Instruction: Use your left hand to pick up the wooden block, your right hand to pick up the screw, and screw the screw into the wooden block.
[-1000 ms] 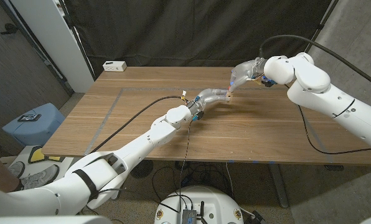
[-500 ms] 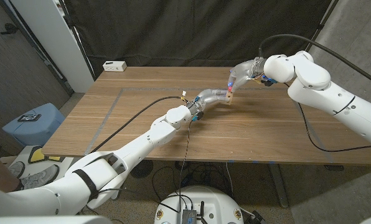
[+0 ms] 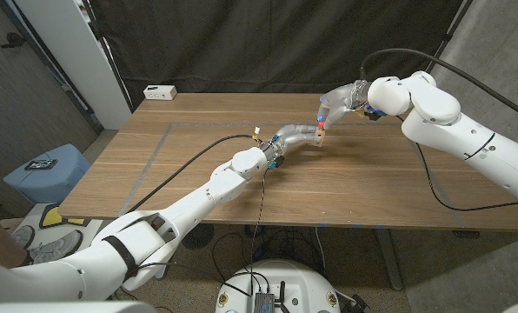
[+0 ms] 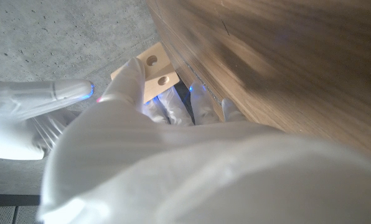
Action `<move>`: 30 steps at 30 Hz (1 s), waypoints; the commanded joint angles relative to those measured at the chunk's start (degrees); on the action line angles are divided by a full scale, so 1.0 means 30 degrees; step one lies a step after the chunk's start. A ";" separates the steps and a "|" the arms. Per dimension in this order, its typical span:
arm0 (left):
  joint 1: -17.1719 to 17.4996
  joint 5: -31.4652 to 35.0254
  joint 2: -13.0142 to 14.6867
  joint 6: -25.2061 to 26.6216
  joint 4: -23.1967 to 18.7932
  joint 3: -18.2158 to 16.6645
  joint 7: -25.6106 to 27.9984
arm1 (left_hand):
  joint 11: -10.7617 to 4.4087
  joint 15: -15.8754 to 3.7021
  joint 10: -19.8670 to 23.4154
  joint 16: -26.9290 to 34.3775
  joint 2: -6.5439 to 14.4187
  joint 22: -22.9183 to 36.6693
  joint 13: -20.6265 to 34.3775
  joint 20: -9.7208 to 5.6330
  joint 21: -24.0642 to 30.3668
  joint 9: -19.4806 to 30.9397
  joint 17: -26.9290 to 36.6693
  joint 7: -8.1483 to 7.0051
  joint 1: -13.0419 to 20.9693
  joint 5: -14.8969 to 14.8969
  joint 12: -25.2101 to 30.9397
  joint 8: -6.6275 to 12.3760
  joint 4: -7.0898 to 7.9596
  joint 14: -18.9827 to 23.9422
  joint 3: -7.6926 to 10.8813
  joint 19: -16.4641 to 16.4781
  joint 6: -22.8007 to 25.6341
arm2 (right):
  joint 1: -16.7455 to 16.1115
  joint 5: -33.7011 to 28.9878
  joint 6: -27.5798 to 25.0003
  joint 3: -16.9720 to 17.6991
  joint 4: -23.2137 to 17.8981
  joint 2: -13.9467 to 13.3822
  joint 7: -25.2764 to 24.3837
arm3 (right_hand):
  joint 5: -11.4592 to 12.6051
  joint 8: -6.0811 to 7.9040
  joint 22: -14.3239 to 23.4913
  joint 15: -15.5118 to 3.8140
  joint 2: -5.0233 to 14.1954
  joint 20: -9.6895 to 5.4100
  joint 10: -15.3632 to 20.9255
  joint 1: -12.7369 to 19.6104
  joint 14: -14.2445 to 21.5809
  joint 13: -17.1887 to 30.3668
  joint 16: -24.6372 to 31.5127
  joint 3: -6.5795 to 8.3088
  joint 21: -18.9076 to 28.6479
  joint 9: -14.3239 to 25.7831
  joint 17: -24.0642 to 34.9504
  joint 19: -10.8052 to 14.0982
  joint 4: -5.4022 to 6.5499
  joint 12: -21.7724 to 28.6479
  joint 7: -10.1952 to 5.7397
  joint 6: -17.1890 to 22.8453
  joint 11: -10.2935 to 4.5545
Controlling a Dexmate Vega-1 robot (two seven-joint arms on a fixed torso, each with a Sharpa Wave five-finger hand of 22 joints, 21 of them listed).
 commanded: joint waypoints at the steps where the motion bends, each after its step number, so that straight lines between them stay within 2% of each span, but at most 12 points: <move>1: 0.0154 0.0022 0.0115 -0.0017 -0.0289 -0.0046 0.0125 | -0.0025 -0.0790 0.0159 0.0100 0.0632 0.0115 0.0634 0.0003 0.0164 0.0084 0.0056 0.0302 -0.0372 0.0153 0.0281 0.0124 0.1222 0.0058 0.1283 0.0019 0.0432 | 0.0002 -0.0191 0.0247 -0.0057 0.0106 0.0074 -0.0295 | -0.0028 0.0247 0.0041 -0.0078 -0.0043 -0.0113 0.0170 0.0311 -0.0003 0.0027 0.0080 0.0080 0.0093 0.0064 0.0017 0.0072 0.0094 0.0182 0.0054 0.0466 -0.0201; 15: 0.0232 0.0104 0.0143 0.0054 -0.0519 -0.0017 0.0262 | 0.0026 -0.0792 0.0175 0.0121 0.0601 0.0113 0.0631 0.0013 0.0157 0.0084 0.0060 0.0340 -0.0425 0.0145 0.0293 0.0132 0.1234 0.0079 0.1273 0.0007 0.0455 | -0.0094 0.0000 0.0419 0.0041 0.0207 0.0086 -0.0406 | -0.0019 0.0589 0.0040 -0.0247 0.0133 -0.0242 0.0355 0.0629 0.0070 0.0023 0.0156 0.0165 0.0127 0.0192 0.0043 0.0163 0.0152 0.0263 0.0027 0.1152 -0.0412; 23: 0.0306 0.0111 0.0161 0.0160 -0.0685 0.0005 0.0315 | 0.0047 -0.0771 0.0179 0.0113 0.0615 0.0113 0.0631 0.0017 0.0160 0.0084 0.0054 0.0335 -0.0453 0.0148 0.0299 0.0128 0.1245 0.0076 0.1300 0.0017 0.0445 | -0.0269 0.0372 0.0548 0.0210 0.0233 -0.0005 -0.0681 | -0.0043 0.0895 0.0037 -0.0313 0.0231 -0.0294 0.0482 0.0735 0.0115 0.0021 0.0204 0.0167 0.0191 0.0299 0.0068 0.0365 0.0224 0.0302 0.0051 0.1741 -0.0486; 25: 0.0341 0.0116 0.0173 0.0182 -0.0751 0.0004 0.0351 | 0.0034 -0.0774 0.0185 0.0113 0.0614 0.0112 0.0626 0.0027 0.0159 0.0084 0.0049 0.0339 -0.0455 0.0151 0.0300 0.0126 0.1243 0.0087 0.1309 0.0016 0.0441 | -0.0298 0.0415 0.0552 0.0228 0.0199 -0.0038 -0.0700 | -0.0055 0.1016 0.0035 -0.0323 0.0245 -0.0299 0.0573 0.0769 0.0165 0.0019 0.0230 0.0157 0.0203 0.0337 0.0073 0.0425 0.0239 0.0331 0.0064 0.1976 -0.0507; 26: 0.0354 0.0123 0.0182 0.0207 -0.0788 0.0010 0.0361 | 0.0040 -0.0773 0.0170 0.0111 0.0620 0.0113 0.0626 0.0019 0.0161 0.0084 0.0049 0.0339 -0.0455 0.0152 0.0294 0.0127 0.1242 0.0081 0.1315 0.0020 0.0443 | -0.0314 0.0403 0.0544 0.0227 0.0175 -0.0055 -0.0715 | -0.0071 0.1225 0.0032 -0.0337 0.0268 -0.0287 0.0611 0.0810 0.0169 0.0018 0.0239 0.0140 0.0188 0.0395 0.0080 0.0434 0.0262 0.0335 0.0128 0.2386 -0.0511; 30: 0.0428 0.0147 0.0226 0.0294 -0.0962 0.0028 0.0416 | 0.0051 -0.0751 0.0190 0.0107 0.0592 0.0112 0.0626 0.0013 0.0161 0.0084 0.0041 0.0336 -0.0465 0.0151 0.0304 0.0127 0.1231 0.0082 0.1315 0.0024 0.0446 | -0.0404 0.0449 0.0489 0.0276 0.0096 -0.0119 -0.0781 | -0.0081 0.1326 0.0031 -0.0370 0.0284 -0.0301 0.0685 0.0841 0.0221 0.0016 0.0266 0.0129 0.0203 0.0431 0.0087 0.0502 0.0274 0.0355 0.0082 0.2571 -0.0578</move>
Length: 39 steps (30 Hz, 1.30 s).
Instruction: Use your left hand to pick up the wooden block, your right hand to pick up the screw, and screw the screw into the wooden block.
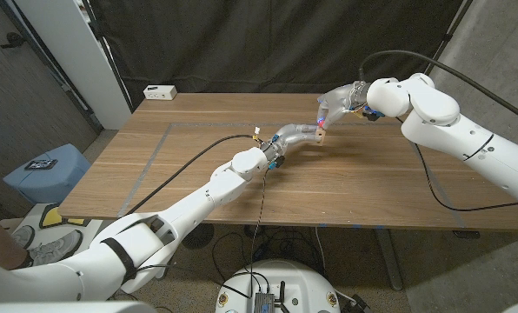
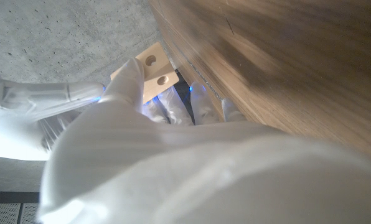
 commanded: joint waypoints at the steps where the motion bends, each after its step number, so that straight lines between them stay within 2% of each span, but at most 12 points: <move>1: 0.0184 0.0072 0.0099 0.0255 -0.0420 0.0056 0.0160 | 0.0096 -0.0752 0.0172 0.0112 0.0557 0.0112 0.0624 0.0026 0.0158 0.0082 0.0054 0.0337 -0.0291 0.0190 0.0112 0.0066 0.1235 0.0069 0.1301 0.0017 0.0448 | -0.0237 0.0271 0.0022 0.0161 -0.0137 -0.0176 -0.0255 | -0.0010 0.0198 0.0029 -0.0129 0.0031 -0.0023 0.0187 0.0244 0.0119 0.0059 0.0154 0.0035 0.0105 0.0118 0.0040 0.0221 0.0068 0.0157 0.0007 0.0354 -0.0063; 14: 0.0321 0.0162 0.0147 0.0407 -0.0755 0.0127 0.0301 | 0.0109 -0.0756 0.0177 0.0112 0.0560 0.0112 0.0623 0.0038 0.0158 0.0081 0.0049 0.0357 -0.0322 0.0194 0.0121 0.0072 0.1234 0.0075 0.1326 0.0019 0.0475 | -0.0737 0.0395 -0.0224 0.0468 -0.0465 -0.0506 -0.0743 | -0.0045 0.0740 0.0027 -0.0349 0.0179 -0.0215 0.0826 0.0304 0.0502 0.0048 0.0319 -0.0044 0.0167 0.0294 0.0077 0.0584 0.0169 0.0321 0.0026 0.1364 -0.0195; 25: 0.0357 0.0209 0.0107 0.0434 -0.0844 0.0212 0.0293 | 0.0079 -0.0803 0.0178 0.0128 0.0548 0.0111 0.0620 0.0016 0.0154 0.0081 0.0047 0.0357 -0.0338 0.0194 0.0126 0.0081 0.1226 0.0113 0.1334 0.0011 0.0505 | -0.1078 0.0593 -0.0481 0.0695 -0.0603 -0.0712 -0.1106 | -0.0091 0.1047 0.0024 -0.0658 0.0403 -0.0493 0.1546 0.0260 0.1031 0.0034 0.0503 -0.0138 0.0288 0.0235 0.0097 0.1184 0.0275 0.0469 0.0378 0.2131 -0.0193; 39: 0.0308 0.0189 0.0073 0.0478 -0.0785 0.0224 0.0254 | 0.0101 -0.0767 0.0169 0.0130 0.0564 0.0111 0.0610 0.0049 0.0165 0.0080 0.0051 0.0396 -0.0341 0.0194 0.0125 0.0076 0.1213 0.0100 0.1356 0.0045 0.0506 | -0.1300 0.0565 -0.0824 0.0689 -0.0555 -0.0662 -0.1636 | -0.0122 0.1483 0.0019 -0.1242 0.0539 -0.0895 0.2756 -0.0268 0.2047 0.0010 0.0785 -0.0514 0.0426 0.0068 0.0100 0.2221 0.0513 0.0660 0.0844 0.3407 -0.0206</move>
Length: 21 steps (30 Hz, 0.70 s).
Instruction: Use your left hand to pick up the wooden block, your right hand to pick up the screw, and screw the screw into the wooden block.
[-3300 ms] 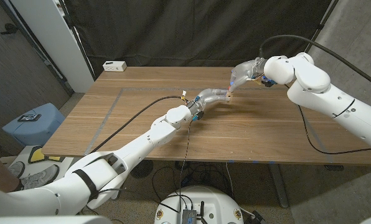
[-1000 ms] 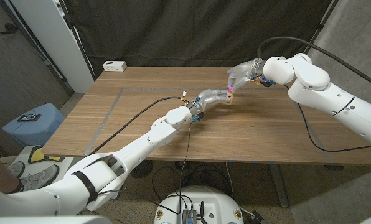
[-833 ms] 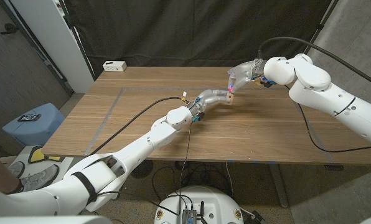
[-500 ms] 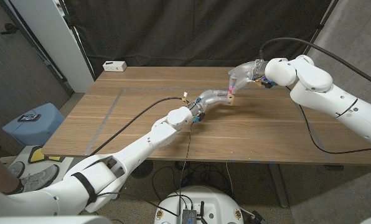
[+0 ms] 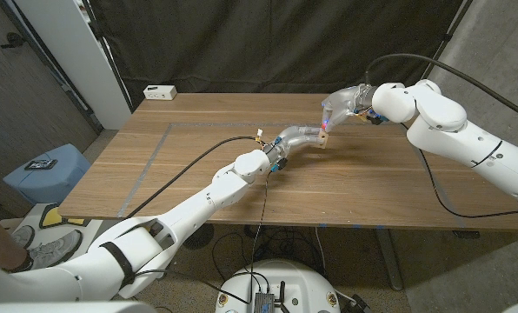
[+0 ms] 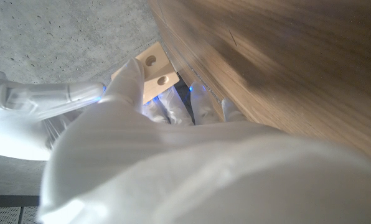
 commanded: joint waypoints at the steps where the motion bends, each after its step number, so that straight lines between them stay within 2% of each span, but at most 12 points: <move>1: -0.0063 0.0007 -0.0054 -0.0005 0.0089 0.0044 -0.0066 | 0.0003 -0.0769 0.0176 0.0129 0.0527 0.0111 0.0610 0.0038 0.0163 0.0093 0.0053 0.0329 -0.0308 0.0154 0.0160 0.0142 0.1201 0.0096 0.1346 0.0039 0.0583 | -0.0210 0.0061 -0.0290 0.0057 0.0020 -0.0012 -0.0519 | -0.0043 0.0238 0.0018 -0.0136 0.0125 -0.0160 0.0542 -0.0250 0.0419 0.0002 0.0179 -0.0142 0.0178 0.0010 0.0099 0.0485 0.0043 0.0181 0.0128 0.0463 0.0004; 6: -0.0129 0.0001 -0.0073 0.0002 0.0167 0.0035 -0.0091 | 0.0025 -0.0772 0.0168 0.0140 0.0527 0.0111 0.0609 0.0028 0.0166 0.0093 0.0055 0.0330 -0.0324 0.0153 0.0158 0.0124 0.1206 0.0115 0.1347 0.0049 0.0543 | -0.0179 -0.0022 -0.0367 -0.0020 0.0094 0.0050 -0.0655 | -0.0037 0.0376 0.0016 -0.0272 0.0052 -0.0355 0.1059 -0.0597 0.0819 -0.0006 0.0264 -0.0372 0.0213 -0.0077 0.0093 0.0925 0.0144 0.0249 0.0411 0.0971 0.0026; 14: -0.0189 -0.0037 -0.0110 -0.0048 0.0297 0.0027 -0.0165 | 0.0085 -0.0772 0.0127 0.0140 0.0532 0.0111 0.0610 0.0031 0.0170 0.0094 0.0054 0.0345 -0.0344 0.0152 0.0150 0.0127 0.1210 0.0117 0.1361 0.0064 0.0552 | -0.0084 -0.0185 -0.0412 -0.0197 0.0160 0.0169 -0.0735 | -0.0074 0.0405 0.0019 -0.0502 0.0057 -0.0528 0.1693 -0.1909 0.1250 -0.0014 0.0331 -0.0976 0.0159 -0.0199 0.0134 0.1393 0.0703 0.0258 0.0746 0.1391 0.0264; 21: -0.0186 -0.0057 -0.0098 -0.0034 0.0297 0.0013 -0.0174 | 0.0088 -0.0777 0.0123 0.0142 0.0546 0.0111 0.0610 0.0017 0.0164 0.0094 0.0052 0.0335 -0.0328 0.0157 0.0154 0.0114 0.1193 0.0121 0.1387 0.0054 0.0522 | -0.0058 -0.0842 -0.0574 -0.0456 0.0107 0.0259 -0.0788 | -0.0075 0.0517 0.0019 -0.0691 0.0047 -0.0682 0.2180 -0.2632 0.1564 -0.0021 0.0356 -0.1306 0.0144 -0.0341 0.0118 0.1757 0.0948 0.0280 0.1103 0.2124 0.0259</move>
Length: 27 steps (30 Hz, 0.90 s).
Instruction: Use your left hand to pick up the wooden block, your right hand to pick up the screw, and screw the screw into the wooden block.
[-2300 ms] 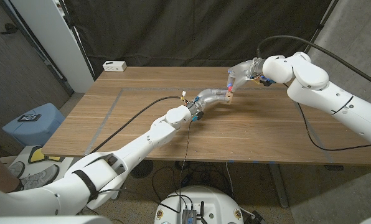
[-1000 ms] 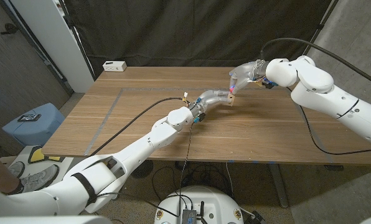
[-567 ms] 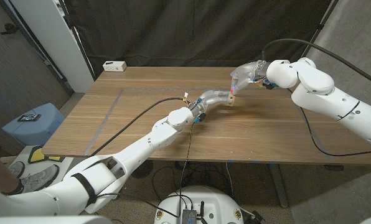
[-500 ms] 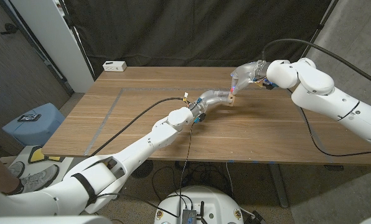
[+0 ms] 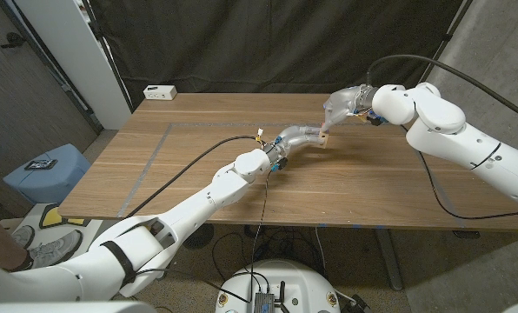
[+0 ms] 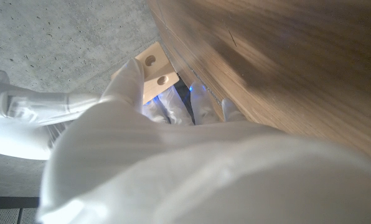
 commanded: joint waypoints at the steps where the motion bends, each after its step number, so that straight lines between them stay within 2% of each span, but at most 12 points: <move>1: -0.0073 -0.0054 -0.0027 -0.0052 0.0149 -0.0014 -0.0056 | -0.0029 -0.0773 0.0110 0.0144 0.0535 0.0111 0.0609 0.0026 0.0166 0.0079 0.0053 0.0328 -0.0306 0.0130 0.0110 0.0130 0.1193 0.0125 0.1386 0.0058 0.0509 | 0.0090 -0.0925 -0.0263 -0.0391 0.0006 0.0183 -0.0177 | -0.0016 0.0013 0.0018 -0.0060 -0.0092 -0.0056 0.0403 -0.0485 0.0320 -0.0024 0.0073 -0.0266 -0.0027 -0.0096 0.0021 0.0332 0.0106 0.0092 0.0139 0.0598 0.0035; 12: -0.0071 -0.0104 -0.0031 -0.0062 0.0216 -0.0015 -0.0128 | -0.0031 -0.0755 0.0111 0.0146 0.0544 0.0111 0.0609 0.0011 0.0172 0.0079 0.0052 0.0366 -0.0321 0.0132 0.0120 0.0135 0.1196 0.0132 0.1405 0.0078 0.0523 | -0.0075 -0.2133 -0.0534 -0.0641 -0.0023 0.0406 -0.0347 | 0.0070 0.0307 0.0019 -0.0403 -0.0114 -0.0268 0.1547 -0.1335 0.0905 -0.0044 0.0083 -0.0659 -0.0113 -0.0420 -0.0044 0.0796 0.0275 0.0213 0.0579 0.2586 -0.0074; 16: -0.0069 -0.0128 -0.0027 -0.0034 0.0228 -0.0012 -0.0165 | -0.0015 -0.0750 0.0102 0.0155 0.0550 0.0111 0.0610 -0.0002 0.0172 0.0079 0.0057 0.0373 -0.0342 0.0128 0.0120 0.0132 0.1208 0.0145 0.1402 0.0081 0.0518 | -0.0227 -0.2407 -0.0612 -0.0611 -0.0039 0.0493 -0.0512 | 0.0158 0.0413 0.0022 -0.0700 -0.0393 -0.0368 0.2044 -0.2256 0.1148 -0.0057 0.0053 -0.1139 -0.0163 -0.0573 -0.0049 0.1006 0.0565 0.0211 0.0808 0.3662 0.0002; 22: -0.0050 -0.0147 -0.0009 -0.0074 0.0227 -0.0027 -0.0182 | -0.0016 -0.0741 0.0117 0.0156 0.0556 0.0111 0.0610 -0.0007 0.0178 0.0079 0.0059 0.0389 -0.0379 0.0123 0.0133 0.0142 0.1227 0.0148 0.1403 0.0101 0.0547 | -0.0448 -0.2780 -0.0747 -0.0530 -0.0079 0.0643 -0.0841 | 0.0378 0.0432 0.0028 -0.0966 -0.0775 -0.0483 0.2678 -0.3353 0.1541 -0.0071 0.0048 -0.1744 -0.0212 -0.0696 -0.0042 0.1221 0.0938 0.0229 0.0997 0.4676 -0.0165; 27: -0.0005 -0.0177 0.0020 -0.0067 0.0173 -0.0056 -0.0164 | -0.0024 -0.0743 0.0099 0.0149 0.0568 0.0111 0.0606 -0.0010 0.0176 0.0079 0.0051 0.0420 -0.0375 0.0127 0.0128 0.0136 0.1219 0.0151 0.1431 0.0100 0.0535 | -0.0588 -0.3017 -0.0864 -0.0469 -0.0131 0.0738 -0.0981 | 0.0634 0.0478 0.0033 -0.1161 -0.1162 -0.0577 0.3201 -0.4171 0.1827 -0.0089 -0.0017 -0.2260 -0.0249 -0.0761 -0.0058 0.1390 0.1227 0.0219 0.1241 0.5653 -0.0495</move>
